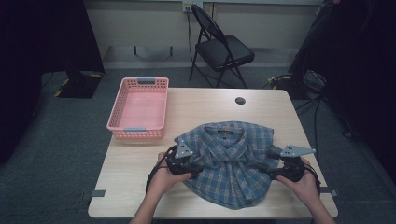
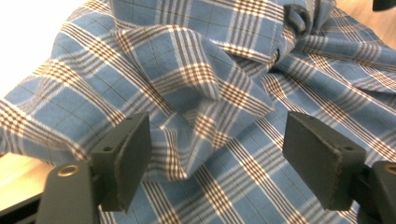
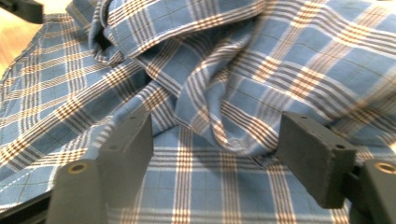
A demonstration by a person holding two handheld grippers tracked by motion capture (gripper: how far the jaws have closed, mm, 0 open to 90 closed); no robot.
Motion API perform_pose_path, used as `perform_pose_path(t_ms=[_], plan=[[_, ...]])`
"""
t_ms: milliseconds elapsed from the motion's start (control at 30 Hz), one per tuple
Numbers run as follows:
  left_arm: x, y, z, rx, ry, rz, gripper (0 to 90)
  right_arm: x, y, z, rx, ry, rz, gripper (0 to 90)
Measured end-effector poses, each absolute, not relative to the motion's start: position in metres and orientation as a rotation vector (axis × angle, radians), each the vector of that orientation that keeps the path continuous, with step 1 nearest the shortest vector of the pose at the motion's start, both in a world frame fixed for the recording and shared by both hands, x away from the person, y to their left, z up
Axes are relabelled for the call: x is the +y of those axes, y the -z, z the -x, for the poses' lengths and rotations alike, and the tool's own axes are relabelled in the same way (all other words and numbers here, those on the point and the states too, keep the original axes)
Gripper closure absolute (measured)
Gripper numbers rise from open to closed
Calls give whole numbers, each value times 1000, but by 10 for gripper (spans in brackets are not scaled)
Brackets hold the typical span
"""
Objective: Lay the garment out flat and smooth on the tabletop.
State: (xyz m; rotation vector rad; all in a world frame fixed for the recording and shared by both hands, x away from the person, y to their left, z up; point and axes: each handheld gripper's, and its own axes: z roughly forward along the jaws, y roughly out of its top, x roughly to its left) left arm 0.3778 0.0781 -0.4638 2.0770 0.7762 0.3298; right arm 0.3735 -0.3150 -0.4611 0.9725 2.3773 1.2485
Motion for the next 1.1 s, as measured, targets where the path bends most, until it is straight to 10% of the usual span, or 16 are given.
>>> perform_pose_path(t_ms=[1100], plan=[[63, 473, -388, 694, -383, -2162, 735, -290, 481, -403, 2435, -1306, -1003, 773]])
